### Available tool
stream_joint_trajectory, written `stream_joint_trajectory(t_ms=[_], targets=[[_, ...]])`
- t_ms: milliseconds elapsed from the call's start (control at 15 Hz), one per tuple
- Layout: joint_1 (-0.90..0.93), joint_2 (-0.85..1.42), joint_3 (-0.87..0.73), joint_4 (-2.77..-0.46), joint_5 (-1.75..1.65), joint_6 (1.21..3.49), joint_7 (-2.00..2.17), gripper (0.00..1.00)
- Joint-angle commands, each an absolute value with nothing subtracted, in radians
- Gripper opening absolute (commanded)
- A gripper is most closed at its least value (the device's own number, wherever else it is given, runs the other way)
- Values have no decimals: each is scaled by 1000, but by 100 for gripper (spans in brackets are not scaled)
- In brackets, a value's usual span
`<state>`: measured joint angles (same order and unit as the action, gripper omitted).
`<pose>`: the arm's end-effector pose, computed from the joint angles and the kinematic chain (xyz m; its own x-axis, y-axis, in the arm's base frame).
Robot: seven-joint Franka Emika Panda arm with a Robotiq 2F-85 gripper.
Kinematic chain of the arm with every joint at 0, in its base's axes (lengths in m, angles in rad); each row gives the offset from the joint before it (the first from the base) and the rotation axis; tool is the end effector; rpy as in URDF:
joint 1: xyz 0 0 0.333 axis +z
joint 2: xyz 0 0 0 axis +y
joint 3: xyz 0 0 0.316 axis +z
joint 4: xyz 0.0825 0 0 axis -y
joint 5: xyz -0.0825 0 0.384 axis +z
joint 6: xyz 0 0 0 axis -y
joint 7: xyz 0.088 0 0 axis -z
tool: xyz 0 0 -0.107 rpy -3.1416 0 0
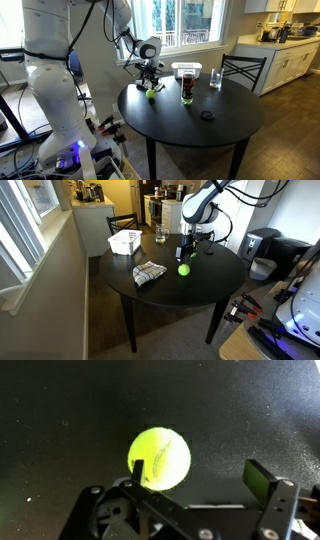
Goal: Pick up the tennis ball and put it inside the tennis ball saver on the table
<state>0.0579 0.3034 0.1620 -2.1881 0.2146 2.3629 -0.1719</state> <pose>0.5316 0.1221 0.2392 0.9665 0.2323 -0.1093 0.2078 -0.9579 -0.1981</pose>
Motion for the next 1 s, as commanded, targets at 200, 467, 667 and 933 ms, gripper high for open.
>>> stream_joint_trajectory(t_ms=[200,467,667,933], targets=[[61,304,159,-2185,215,2360,-172,100],[42,345,161,-2196,253,2393,-199,100],[37,372,156,-2198,252,2401,-194,100],[40,382,145,-2200,228,2419,-181,100]])
